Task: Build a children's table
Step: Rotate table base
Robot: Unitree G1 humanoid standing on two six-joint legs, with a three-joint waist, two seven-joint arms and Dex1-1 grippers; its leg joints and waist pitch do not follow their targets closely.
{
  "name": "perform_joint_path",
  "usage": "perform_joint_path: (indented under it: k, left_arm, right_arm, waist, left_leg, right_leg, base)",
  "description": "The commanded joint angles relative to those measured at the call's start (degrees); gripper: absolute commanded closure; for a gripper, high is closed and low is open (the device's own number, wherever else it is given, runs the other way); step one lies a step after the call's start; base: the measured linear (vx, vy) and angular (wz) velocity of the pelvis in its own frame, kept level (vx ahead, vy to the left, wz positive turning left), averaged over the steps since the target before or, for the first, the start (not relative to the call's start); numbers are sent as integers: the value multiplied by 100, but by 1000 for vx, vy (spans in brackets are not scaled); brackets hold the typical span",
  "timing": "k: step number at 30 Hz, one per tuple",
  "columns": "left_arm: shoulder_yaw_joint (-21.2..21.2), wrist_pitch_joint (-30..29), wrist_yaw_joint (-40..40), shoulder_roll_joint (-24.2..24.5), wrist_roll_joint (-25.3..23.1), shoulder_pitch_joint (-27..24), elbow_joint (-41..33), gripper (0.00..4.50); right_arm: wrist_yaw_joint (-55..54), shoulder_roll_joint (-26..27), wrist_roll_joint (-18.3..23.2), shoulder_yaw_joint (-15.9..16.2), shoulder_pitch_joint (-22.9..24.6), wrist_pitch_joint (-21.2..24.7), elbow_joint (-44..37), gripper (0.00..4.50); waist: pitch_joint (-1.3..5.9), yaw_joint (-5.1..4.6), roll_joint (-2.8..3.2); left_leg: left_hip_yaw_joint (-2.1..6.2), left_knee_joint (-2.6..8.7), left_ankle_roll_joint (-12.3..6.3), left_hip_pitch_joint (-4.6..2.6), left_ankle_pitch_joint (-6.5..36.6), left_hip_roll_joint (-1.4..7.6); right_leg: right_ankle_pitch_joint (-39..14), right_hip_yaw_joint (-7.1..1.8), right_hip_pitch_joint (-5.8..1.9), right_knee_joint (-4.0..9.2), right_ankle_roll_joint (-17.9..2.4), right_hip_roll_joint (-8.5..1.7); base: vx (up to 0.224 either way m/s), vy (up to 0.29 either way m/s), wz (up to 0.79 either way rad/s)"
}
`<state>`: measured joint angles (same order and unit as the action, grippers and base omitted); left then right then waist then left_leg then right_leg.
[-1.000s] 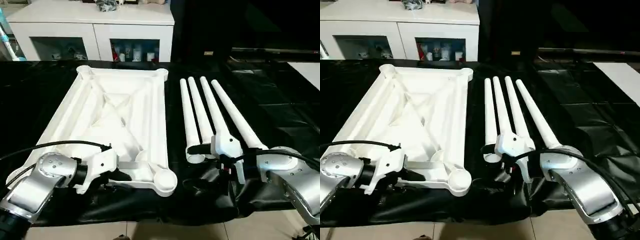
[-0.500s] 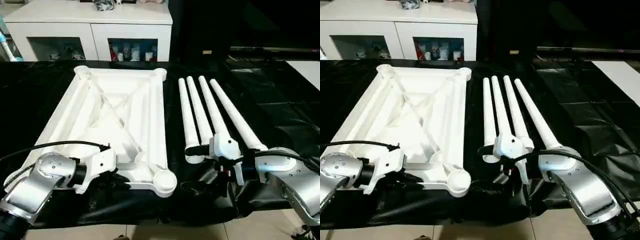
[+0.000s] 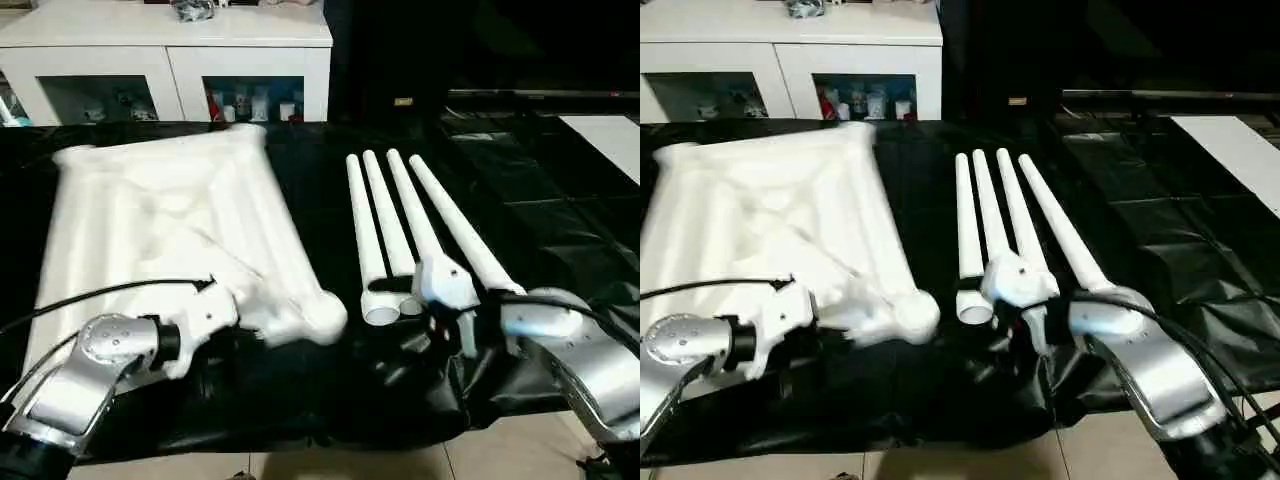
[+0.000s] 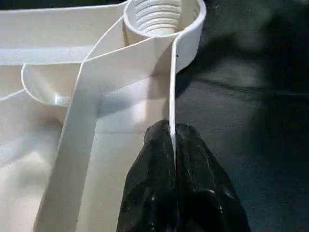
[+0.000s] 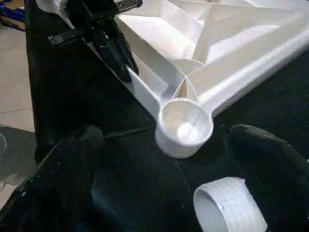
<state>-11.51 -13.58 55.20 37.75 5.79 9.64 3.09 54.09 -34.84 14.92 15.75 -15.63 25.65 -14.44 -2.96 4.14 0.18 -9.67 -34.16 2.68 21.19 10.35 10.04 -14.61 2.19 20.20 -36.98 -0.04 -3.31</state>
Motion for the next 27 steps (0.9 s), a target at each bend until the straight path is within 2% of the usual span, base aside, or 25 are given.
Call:
perform_joint_path:
  k: [1,4,8,11,12,14,17,18,20,21,23,24,25,26,27]
  left_arm:
    - [114,265,-207,113,-199,139,162,447]
    - [78,414,-278,89,-284,247,325,447]
    - [50,687,-272,-36,-314,477,594,447]
    - [-21,837,-178,-97,-350,628,761,447]
    - [-45,871,-161,-96,-373,648,793,447]
    - [-109,902,-141,-70,-453,694,896,447]
    - [-120,967,-137,-52,-509,755,1080,447]
    - [-117,977,-100,-43,-496,762,1110,420]
    - [-91,995,-64,-28,-466,772,1144,403]
    - [4,972,-57,-16,-365,771,1047,388]
    - [130,814,-59,-60,-172,779,846,380]
    - [199,710,-29,-96,-52,783,741,370]
    - [262,588,6,-102,59,790,570,370]
    - [288,538,20,-102,101,793,494,360]
    - [320,456,76,-37,156,787,329,347]
  right_arm:
    - [-186,59,-160,-67,-98,-69,178,0]
    - [-460,134,-407,-55,-195,-130,397,0]
    - [-856,343,-525,-161,-350,-24,627,0]
    - [-1247,557,-613,-246,-473,114,751,0]
    - [-1367,608,-641,-266,-501,165,770,0]
    - [-1840,820,-721,-399,-617,579,833,0]
    - [-2126,968,-748,-504,-744,1080,867,0]
    - [-2176,987,-757,-517,-778,1212,863,0]
    - [-2282,1078,-696,-611,-843,1338,896,0]
    - [-2556,1365,-418,-974,-1041,1669,1115,0]
    - [-2729,1532,-290,-1175,-1208,1912,1320,0]
    - [-2787,1584,-277,-1220,-1274,2029,1381,0]
    - [-2825,1592,-340,-1190,-1360,2122,1493,0]
    - [-2843,1594,-375,-1172,-1399,2162,1545,0]
    - [-2941,1642,-449,-1160,-1520,2292,1704,0]
  waist:
    - [305,47,20]
    - [298,52,22]
    - [302,94,40]
    - [331,108,69]
    - [346,107,58]
    - [357,107,85]
    - [384,122,82]
    - [391,129,84]
    - [373,125,85]
    - [371,114,62]
    - [371,85,52]
    - [370,91,75]
    - [360,87,35]
    - [364,96,51]
    - [369,87,21]
  left_leg:
    - [133,426,-30,-88,1166,314]
    - [121,425,-1,-99,1207,304]
    - [123,438,101,-117,1292,312]
    - [125,431,152,-115,1169,308]
    - [126,425,152,-105,1041,310]
    - [119,405,129,-95,846,294]
    - [113,384,143,-91,733,280]
    - [116,376,129,-75,638,281]
    - [114,391,160,-73,744,283]
    - [112,401,184,-73,825,287]
    - [116,410,209,-66,832,286]
    - [110,410,272,-102,913,303]
    - [95,415,296,-90,889,301]
    - [99,411,318,-94,858,297]
    - [84,404,300,-95,782,293]
  right_leg:
    - [-320,-277,-103,476,-1221,-467]
    - [-398,-275,-78,486,-1226,-462]
    - [-534,-284,-75,490,-1198,-480]
    - [-217,-276,-81,451,-1202,-468]
    - [37,-273,-91,422,-1210,-457]
    - [393,-273,-86,397,-1221,-445]
    - [622,-265,-102,370,-1250,-441]
    - [779,-262,-111,354,-1242,-439]
    - [696,-255,-98,362,-1227,-438]
    - [578,-256,-104,369,-1224,-448]
    - [420,-253,-97,361,-1276,-458]
    - [306,-250,-70,367,-1300,-459]
    - [314,-256,-77,372,-1308,-449]
    - [336,-252,-79,353,-1312,-450]
    - [408,-253,-77,359,-1309,-445]
  base:
    - [0,0,0]
    - [0,0,0]
    - [0,0,0]
    - [0,0,0]
    - [0,0,0]
    - [0,0,0]
    - [0,0,0]
    - [0,0,0]
    - [0,0,0]
    - [0,0,0]
    - [0,0,0]
    - [0,0,0]
    - [0,0,0]
    - [0,0,0]
    - [0,0,0]
